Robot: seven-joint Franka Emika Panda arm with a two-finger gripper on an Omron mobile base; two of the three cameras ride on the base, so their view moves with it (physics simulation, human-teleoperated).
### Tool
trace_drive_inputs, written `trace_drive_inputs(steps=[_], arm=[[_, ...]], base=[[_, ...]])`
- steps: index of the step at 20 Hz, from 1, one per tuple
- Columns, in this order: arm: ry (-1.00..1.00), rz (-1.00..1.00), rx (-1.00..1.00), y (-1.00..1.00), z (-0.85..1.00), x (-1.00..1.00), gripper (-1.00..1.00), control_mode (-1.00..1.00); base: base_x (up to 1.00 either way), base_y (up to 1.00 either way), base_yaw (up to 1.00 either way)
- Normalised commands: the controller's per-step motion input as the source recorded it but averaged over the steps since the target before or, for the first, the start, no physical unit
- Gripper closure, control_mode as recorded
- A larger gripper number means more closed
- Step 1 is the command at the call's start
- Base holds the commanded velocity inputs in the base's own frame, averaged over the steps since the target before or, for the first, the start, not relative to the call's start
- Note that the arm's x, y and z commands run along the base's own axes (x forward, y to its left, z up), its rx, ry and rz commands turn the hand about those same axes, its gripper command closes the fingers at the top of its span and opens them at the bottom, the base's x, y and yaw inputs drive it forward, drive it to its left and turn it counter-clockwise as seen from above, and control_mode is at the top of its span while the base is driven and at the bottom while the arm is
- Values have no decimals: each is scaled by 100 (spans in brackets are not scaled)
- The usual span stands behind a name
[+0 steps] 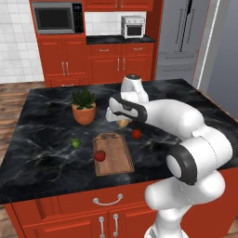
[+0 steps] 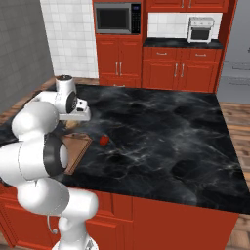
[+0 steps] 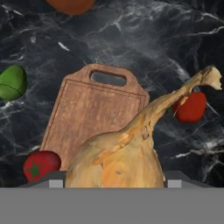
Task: Place the avocado, onion, tomato, and bell pepper on the cutting board.
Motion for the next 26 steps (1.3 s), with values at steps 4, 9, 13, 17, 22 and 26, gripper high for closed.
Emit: trace_drive_inputs(steps=[4, 9, 13, 17, 22, 26], arm=[[0, 0, 0, 10, -31, 0, 100, -100], [0, 0, 0, 0, -47, -6, 100, -100], [0, 0, 0, 13, -49, -8, 100, -100], [0, 0, 0, 11, -34, -13, 100, -100], [0, 0, 0, 2, -38, -2, 100, -100], [4, 0, 0, 8, -44, 0, 100, -100]], base=[[0, 0, 0], [0, 0, 0], [0, 0, 0], [0, 0, 0], [0, 0, 0], [0, 0, 0]])
